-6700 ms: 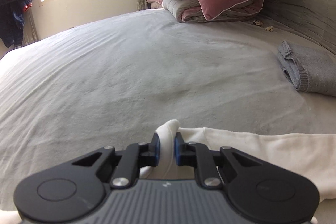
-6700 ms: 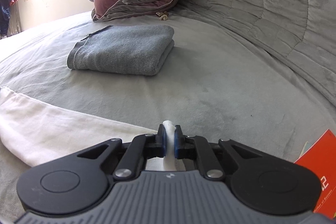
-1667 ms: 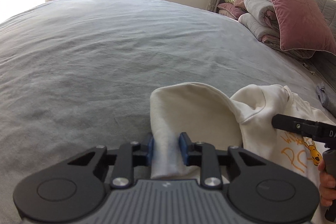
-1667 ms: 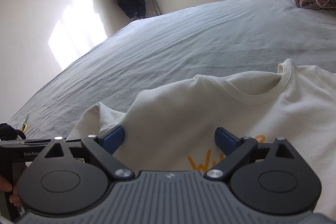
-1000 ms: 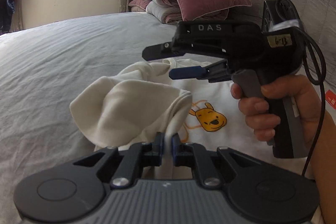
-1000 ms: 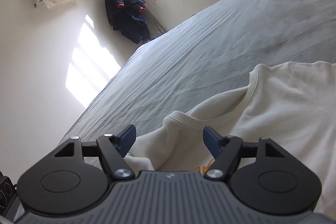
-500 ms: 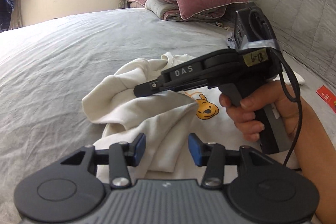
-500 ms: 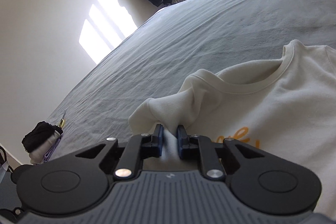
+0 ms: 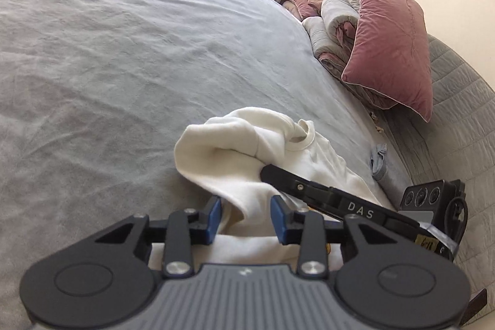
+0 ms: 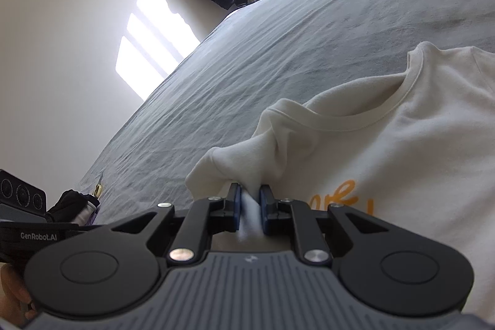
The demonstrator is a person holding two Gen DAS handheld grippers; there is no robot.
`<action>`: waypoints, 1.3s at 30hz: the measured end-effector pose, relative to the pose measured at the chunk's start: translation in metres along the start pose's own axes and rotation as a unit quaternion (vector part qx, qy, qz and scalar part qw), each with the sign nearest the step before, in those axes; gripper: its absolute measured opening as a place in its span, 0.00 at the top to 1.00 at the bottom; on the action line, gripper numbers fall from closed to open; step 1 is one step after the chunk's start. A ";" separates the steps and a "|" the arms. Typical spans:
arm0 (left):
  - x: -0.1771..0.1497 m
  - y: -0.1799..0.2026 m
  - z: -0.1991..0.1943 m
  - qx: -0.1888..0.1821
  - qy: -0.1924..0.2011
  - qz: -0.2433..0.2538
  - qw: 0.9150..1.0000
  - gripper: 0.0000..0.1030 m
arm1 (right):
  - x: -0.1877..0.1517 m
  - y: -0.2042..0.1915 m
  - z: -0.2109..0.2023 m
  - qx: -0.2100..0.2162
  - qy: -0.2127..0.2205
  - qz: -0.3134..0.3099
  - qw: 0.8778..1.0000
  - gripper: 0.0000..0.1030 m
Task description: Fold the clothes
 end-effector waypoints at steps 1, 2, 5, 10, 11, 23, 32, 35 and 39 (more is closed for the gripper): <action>0.000 -0.001 0.001 -0.001 -0.001 -0.006 1.000 0.84 | 0.000 0.000 0.000 0.001 0.001 0.002 1.000 0.85; -0.001 -0.002 0.002 -0.004 -0.002 -0.012 1.000 0.88 | 0.000 0.000 0.000 0.001 0.001 0.003 1.000 0.85; 0.005 -0.002 -0.004 0.004 -0.002 0.003 1.000 0.97 | 0.000 0.001 -0.001 0.003 0.003 0.006 1.000 0.83; 0.018 -0.002 -0.017 0.020 -0.001 0.033 0.999 0.99 | 0.002 -0.004 -0.003 0.020 0.012 0.008 1.000 0.79; 0.020 -0.002 -0.019 0.023 -0.001 0.039 0.999 0.99 | 0.002 -0.005 -0.004 0.025 0.015 0.008 1.000 0.78; 0.080 -0.032 -0.047 0.170 0.018 0.188 0.967 0.99 | 0.006 0.006 -0.009 0.017 0.034 0.029 0.999 0.63; 0.100 -0.052 -0.040 0.296 0.031 0.366 0.882 0.98 | 0.004 0.012 -0.008 -0.009 0.036 0.033 0.999 0.63; 0.096 -0.067 -0.031 0.295 0.015 0.350 0.889 0.98 | 0.003 0.013 -0.007 -0.022 0.036 0.030 0.999 0.63; 0.094 -0.079 -0.027 0.260 0.009 0.308 0.915 0.96 | 0.007 0.006 -0.010 -0.040 0.045 0.010 0.998 0.51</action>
Point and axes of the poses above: each gripper's, at about its wrist camera, not at the fingertips, and z roughly the way its jaws point, y to its right, x to its top, the point moved 8 cm from there along z, roughly the way its jaws point, and after that the axes turned 5 degrees about x, right-handed, at the moved point
